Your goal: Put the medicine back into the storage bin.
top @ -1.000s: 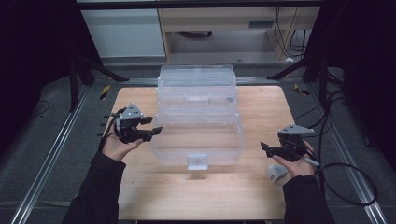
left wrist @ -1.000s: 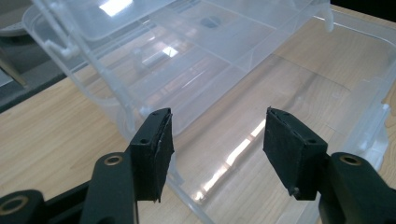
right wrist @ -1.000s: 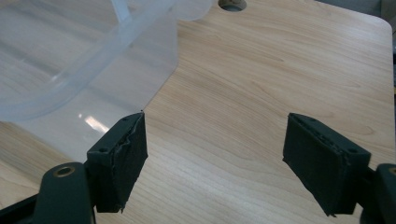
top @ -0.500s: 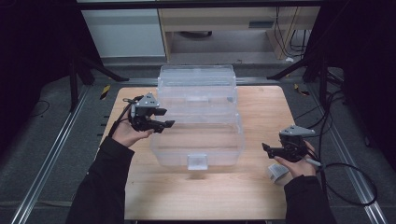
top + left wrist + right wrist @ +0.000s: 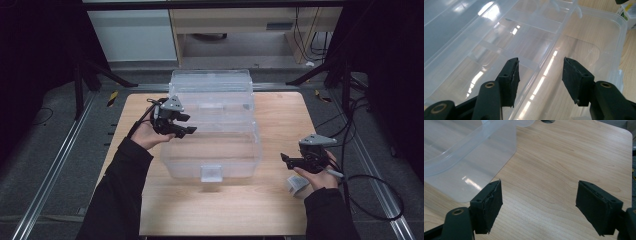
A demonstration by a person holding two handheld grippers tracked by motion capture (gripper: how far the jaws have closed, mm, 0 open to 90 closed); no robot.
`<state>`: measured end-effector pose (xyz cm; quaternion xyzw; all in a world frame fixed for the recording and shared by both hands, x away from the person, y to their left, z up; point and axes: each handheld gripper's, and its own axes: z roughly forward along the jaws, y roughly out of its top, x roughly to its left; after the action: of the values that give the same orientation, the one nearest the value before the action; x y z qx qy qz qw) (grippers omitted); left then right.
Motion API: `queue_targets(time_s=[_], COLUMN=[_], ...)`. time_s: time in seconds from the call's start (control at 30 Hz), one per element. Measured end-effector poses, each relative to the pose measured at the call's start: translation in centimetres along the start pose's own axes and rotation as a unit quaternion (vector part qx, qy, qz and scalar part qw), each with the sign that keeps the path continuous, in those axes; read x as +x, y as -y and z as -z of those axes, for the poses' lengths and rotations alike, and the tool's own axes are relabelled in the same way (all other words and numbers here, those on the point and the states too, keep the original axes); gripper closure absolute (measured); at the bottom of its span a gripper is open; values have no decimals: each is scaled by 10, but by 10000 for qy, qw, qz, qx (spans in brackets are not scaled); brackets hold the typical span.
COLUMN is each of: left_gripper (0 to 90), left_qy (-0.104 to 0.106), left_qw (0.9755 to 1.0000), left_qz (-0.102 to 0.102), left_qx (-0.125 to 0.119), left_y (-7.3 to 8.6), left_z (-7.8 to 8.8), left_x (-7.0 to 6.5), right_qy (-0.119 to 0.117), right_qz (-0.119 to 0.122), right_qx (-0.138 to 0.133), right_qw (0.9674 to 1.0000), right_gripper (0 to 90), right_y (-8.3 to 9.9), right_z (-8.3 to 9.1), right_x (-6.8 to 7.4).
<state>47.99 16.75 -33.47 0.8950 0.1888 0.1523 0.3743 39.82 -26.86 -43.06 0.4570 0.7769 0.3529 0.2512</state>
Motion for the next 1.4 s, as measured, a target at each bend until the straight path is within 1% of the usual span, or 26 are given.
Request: queue_targets(time_s=[0.03,0.1,0.13,0.3,0.33,0.37,0.4,0.53,0.6,0.73,0.9,0.93,0.97,1.0,1.03,1.1,1.17,1.2,1.23,1.27,1.3,1.37,1.4], left_gripper=[473,480,485,504,510,515,514,518,524,522,528,531,532,539,539,553,565,577,580,586,594,608,619], left_qy=[54,88,139,206,233,261,262,319,376,392,460,492,472,472,496,531,536,549,549,545,568,584,637], left_qw=[10000,9999,9998,9991,9990,9989,9986,9976,9973,9956,9945,9937,9927,9927,9915,9908,9901,9893,9893,9877,9868,9865,9853], left_qz=[-27,-66,-91,-282,-295,-297,-343,-419,-444,-567,-630,-656,-693,-693,-707,-730,-767,-770,-770,-820,-813,-812,-823], left_qx=[21,13,65,258,230,271,319,449,452,630,699,765,865,865,978,1006,1045,1113,1113,1214,1284,1299,1354], left_y=[-2,-4,-6,-15,-16,-19,-20,-27,-29,-34,-39,-40,-40,-40,-41,-41,-42,-42,-42,-42,-41,-41,-40], left_z=[-2,-4,-5,-10,-11,-13,-14,-21,-24,-31,-38,-40,-43,-43,-45,-48,-51,-52,-52,-54,-57,-58,-60], left_x=[1,1,1,0,1,1,1,2,2,2,2,2,2,2,3,3,3,3,3,3,3,3,4], right_qy=[11,10,5,-2,0,-2,3,-2,11,9,-1,3,1,1,7,-6,19,26,26,3,12,10,13], right_qz=[25,34,33,49,54,58,57,59,85,123,120,128,127,127,142,143,199,199,199,201,205,233,250], right_qx=[6,26,30,20,17,16,22,25,35,48,81,84,87,87,89,113,142,154,154,173,194,193,197], right_qw=[10000,10000,10000,10000,10000,10000,10000,10000,10000,9999,9999,9999,9999,9999,9999,9998,9997,9997,9997,9996,9996,9995,9995], right_gripper=[216,216,216,218,218,219,219,221,222,223,223,223,223,223,223,221,220,220,220,219,219,219,219], right_y=[0,0,0,0,0,0,0,0,0,0,0,0,0,0,0,1,1,1,1,1,1,1,1], right_z=[0,-1,-1,-1,-1,-1,-2,-3,-3,-3,-5,-5,-5,-5,-5,-5,-6,-6,-6,-7,-7,-7,-7], right_x=[0,0,0,0,0,-1,-1,0,-1,-1,0,0,0,0,0,0,0,0,0,1,1,1,1])
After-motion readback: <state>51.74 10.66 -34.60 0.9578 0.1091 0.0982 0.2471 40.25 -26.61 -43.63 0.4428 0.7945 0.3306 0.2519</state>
